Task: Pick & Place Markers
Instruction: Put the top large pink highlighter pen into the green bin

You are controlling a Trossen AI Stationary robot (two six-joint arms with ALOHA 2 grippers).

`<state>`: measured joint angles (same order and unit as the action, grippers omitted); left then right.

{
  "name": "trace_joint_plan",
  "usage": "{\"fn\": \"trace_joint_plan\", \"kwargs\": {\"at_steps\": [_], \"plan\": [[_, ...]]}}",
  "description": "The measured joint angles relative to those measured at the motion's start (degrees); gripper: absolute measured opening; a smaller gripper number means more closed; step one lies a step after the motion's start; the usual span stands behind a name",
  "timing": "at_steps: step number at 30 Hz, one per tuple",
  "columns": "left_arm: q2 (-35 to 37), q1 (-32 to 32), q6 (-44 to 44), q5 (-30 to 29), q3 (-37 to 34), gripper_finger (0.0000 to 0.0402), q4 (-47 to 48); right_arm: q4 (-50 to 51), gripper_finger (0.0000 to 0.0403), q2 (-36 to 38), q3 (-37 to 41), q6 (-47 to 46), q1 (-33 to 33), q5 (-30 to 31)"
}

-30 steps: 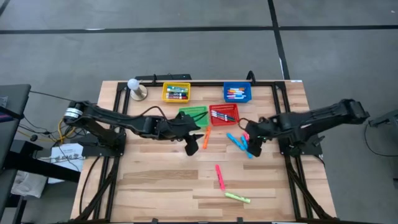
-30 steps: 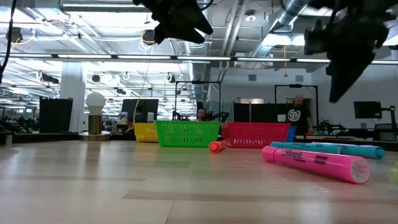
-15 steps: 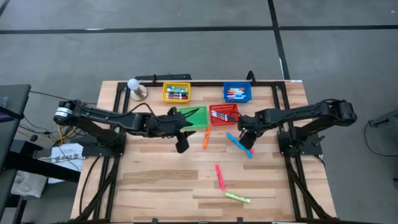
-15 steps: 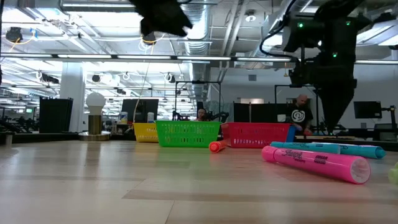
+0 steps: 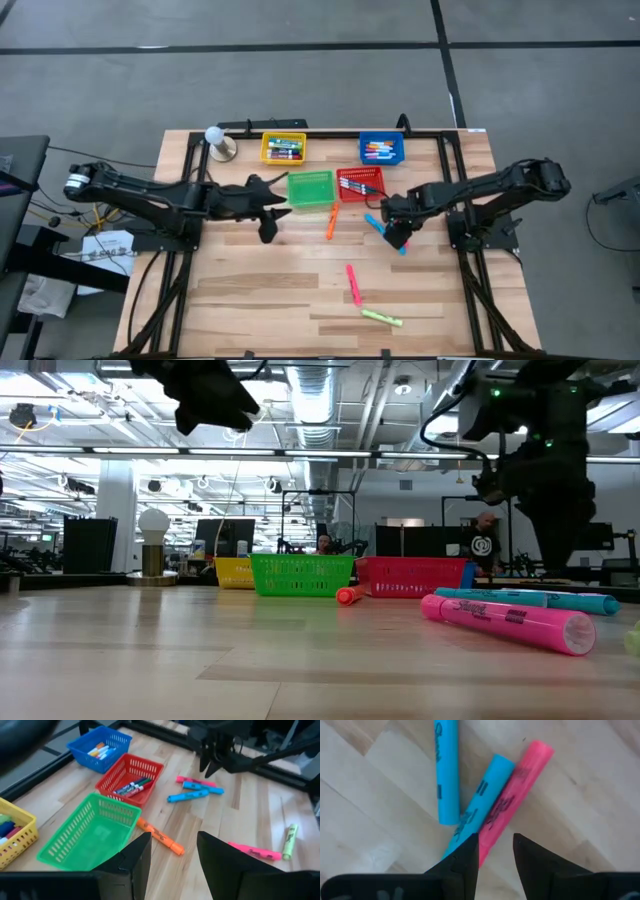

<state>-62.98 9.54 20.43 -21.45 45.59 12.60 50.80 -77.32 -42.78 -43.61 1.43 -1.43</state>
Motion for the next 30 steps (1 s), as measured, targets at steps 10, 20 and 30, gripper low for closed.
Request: {"fn": "trace_joint_plan", "kwargs": {"at_steps": [10,20,30], "plan": [[4.6,0.0,-0.8,0.0,-2.6,0.0158,-0.8,-3.2,0.0111,0.0,3.8,-11.0,4.7,-0.1],[4.7,0.0,-1.1,0.0,-2.6,0.0158,-0.9,-4.2,0.0111,-1.6,3.8,-12.5,5.2,1.5],[4.6,0.0,-1.1,0.0,-2.6,0.0158,-1.5,-5.9,0.0111,-8.0,3.7,-12.4,5.2,1.6]]}}
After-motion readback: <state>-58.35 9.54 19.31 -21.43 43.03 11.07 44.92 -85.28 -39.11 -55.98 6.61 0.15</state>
